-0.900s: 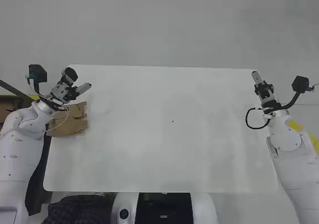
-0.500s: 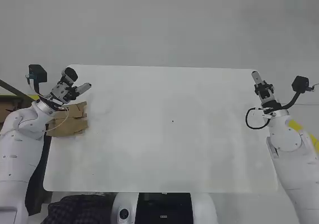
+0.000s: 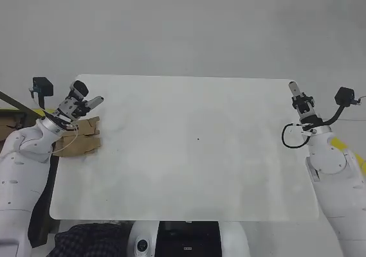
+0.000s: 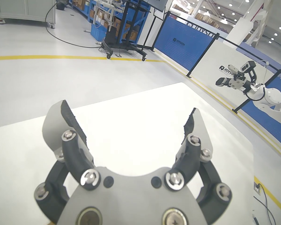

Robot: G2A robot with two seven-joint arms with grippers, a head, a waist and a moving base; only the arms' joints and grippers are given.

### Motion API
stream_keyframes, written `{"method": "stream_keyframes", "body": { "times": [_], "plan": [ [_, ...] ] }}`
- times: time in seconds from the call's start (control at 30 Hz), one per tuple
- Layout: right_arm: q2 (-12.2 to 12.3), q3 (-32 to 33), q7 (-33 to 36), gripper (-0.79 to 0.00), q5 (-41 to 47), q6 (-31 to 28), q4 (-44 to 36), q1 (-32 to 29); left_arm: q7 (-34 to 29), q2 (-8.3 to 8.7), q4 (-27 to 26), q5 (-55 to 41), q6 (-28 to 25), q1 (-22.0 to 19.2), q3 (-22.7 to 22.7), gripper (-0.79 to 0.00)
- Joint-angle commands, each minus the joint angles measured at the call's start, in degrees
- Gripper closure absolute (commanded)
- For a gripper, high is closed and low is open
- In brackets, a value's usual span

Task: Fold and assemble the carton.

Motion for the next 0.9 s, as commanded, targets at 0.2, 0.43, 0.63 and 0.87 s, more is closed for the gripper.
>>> {"method": "stream_keyframes", "body": {
  "times": [0.2, 0.43, 0.63, 0.87],
  "plan": [
    [0.0, 0.0, 0.0, -0.785, 0.0, 0.0, 0.0, 0.0, -13.21, 1.71, 2.42, -19.51, -1.49, 4.41, -5.32, -0.785],
    [0.0, 0.0, 0.0, -0.785, 0.0, 0.0, 0.0, 0.0, -24.34, 3.25, 6.7, -36.35, -1.92, 8.25, -9.69, -0.785],
    [0.0, 0.0, 0.0, -0.785, 0.0, 0.0, 0.0, 0.0, -31.87, 4.26, 11.76, -46.17, -1.73, 9.29, -12.41, -0.785],
    [0.0, 0.0, 0.0, -0.785, 0.0, 0.0, 0.0, 0.0, -36.98, 5.01, 15.05, -50.66, -0.95, 8.75, -14.06, -0.785]
  ]
}}
